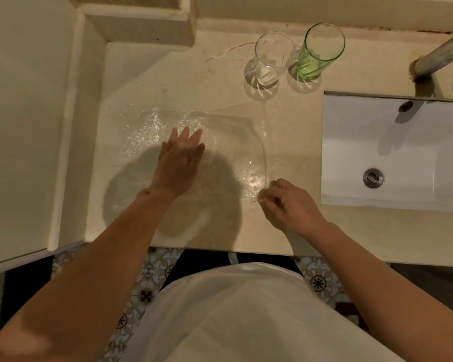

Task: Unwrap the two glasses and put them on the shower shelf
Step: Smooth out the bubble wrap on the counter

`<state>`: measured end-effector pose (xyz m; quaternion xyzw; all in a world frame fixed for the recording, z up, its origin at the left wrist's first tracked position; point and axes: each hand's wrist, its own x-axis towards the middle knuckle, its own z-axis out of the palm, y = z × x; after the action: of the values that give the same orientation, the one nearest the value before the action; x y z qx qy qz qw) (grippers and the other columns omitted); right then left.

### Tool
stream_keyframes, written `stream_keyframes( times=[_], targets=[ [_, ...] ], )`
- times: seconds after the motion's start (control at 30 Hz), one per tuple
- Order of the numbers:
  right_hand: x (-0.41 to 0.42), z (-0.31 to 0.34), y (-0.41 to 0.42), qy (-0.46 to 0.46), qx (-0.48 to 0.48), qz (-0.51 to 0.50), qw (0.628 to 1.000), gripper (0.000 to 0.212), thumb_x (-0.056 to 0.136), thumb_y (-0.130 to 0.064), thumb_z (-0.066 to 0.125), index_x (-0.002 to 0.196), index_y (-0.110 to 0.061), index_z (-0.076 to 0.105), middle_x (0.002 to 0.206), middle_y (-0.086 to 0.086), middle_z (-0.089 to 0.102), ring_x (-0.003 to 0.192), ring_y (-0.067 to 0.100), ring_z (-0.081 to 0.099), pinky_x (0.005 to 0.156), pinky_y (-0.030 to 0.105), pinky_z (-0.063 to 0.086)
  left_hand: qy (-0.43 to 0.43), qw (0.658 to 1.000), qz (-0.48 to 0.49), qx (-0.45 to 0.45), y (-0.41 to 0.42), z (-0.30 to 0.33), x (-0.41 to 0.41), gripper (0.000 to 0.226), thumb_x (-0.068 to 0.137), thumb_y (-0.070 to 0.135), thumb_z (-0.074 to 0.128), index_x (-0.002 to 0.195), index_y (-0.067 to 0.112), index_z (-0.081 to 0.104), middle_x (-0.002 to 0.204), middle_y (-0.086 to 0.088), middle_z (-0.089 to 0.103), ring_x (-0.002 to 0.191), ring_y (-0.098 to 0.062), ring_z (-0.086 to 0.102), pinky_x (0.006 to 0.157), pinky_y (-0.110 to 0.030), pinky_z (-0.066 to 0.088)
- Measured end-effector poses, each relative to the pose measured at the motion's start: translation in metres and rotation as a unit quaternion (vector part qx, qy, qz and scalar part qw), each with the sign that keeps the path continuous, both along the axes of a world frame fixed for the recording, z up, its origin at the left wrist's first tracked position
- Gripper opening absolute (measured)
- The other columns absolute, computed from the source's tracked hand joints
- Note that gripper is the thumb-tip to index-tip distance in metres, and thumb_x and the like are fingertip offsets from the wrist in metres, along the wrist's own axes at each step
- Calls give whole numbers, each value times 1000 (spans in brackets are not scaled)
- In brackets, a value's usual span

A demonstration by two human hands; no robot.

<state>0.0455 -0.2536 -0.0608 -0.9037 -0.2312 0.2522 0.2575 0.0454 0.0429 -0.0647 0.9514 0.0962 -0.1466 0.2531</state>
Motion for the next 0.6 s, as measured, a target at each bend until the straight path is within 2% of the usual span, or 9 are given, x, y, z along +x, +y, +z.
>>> stream_keyframes(
  times=[0.07,0.13,0.2,0.27,0.3,0.37,0.43,0.53,0.6],
  targets=[
    [1,3,2,41,7,-41,998,29,92,-32,67,120,-27,70,94,-5,65,82,18,62,76,36,52,-75,993,81,30,12,5,-19,54,105,38,43,148,6,46,150,-23,45,145,-41,33,119,-53,27],
    [3,4,5,56,12,-80,995,27,93,-33,66,119,-30,70,98,-4,69,86,16,63,80,35,52,-128,969,207,39,30,11,-46,52,94,28,56,139,3,52,139,-22,54,132,-37,45,114,-47,34],
    [3,4,6,47,17,-107,993,21,97,-24,61,113,-27,74,102,-1,71,90,17,64,82,36,52,-94,935,341,39,48,15,-78,58,88,38,63,134,6,53,132,-18,59,122,-33,53,105,-44,42],
    [2,4,6,41,18,-125,991,21,98,-18,59,109,-23,77,103,0,73,92,19,65,83,36,52,-3,892,452,20,64,14,-108,62,84,51,67,126,9,53,126,-15,62,109,-29,59,95,-42,47],
    [1,5,6,41,16,-129,991,21,98,-19,60,109,-23,77,103,0,73,92,19,66,83,37,53,48,865,498,-19,71,14,-119,58,83,55,68,117,9,55,119,-15,64,99,-27,61,88,-41,49],
    [-2,4,5,41,20,-140,989,19,98,-19,62,107,-24,78,103,-2,74,93,18,67,84,37,54,125,790,567,-197,82,12,-134,48,86,54,71,92,8,59,93,-16,66,72,-24,66,68,-36,57],
    [-6,3,5,43,28,-144,988,19,97,-18,62,105,-25,78,103,-4,75,94,17,68,86,38,54,149,705,605,-338,84,11,-141,38,89,44,73,85,8,64,78,-16,68,59,-21,68,52,-31,59],
    [-10,2,5,48,34,-146,987,19,97,-16,62,103,-25,78,102,-5,74,93,16,67,86,38,54,111,660,631,-392,76,9,-137,22,94,27,70,92,6,67,73,-8,74,64,-21,72,53,-31,61],
    [-12,2,6,48,33,-156,986,19,96,-18,62,99,-28,78,98,-6,73,90,16,66,84,37,54,75,638,641,-420,70,9,-130,16,98,23,66,93,8,66,69,-7,73,63,-19,71,56,-31,62]
  ],
)
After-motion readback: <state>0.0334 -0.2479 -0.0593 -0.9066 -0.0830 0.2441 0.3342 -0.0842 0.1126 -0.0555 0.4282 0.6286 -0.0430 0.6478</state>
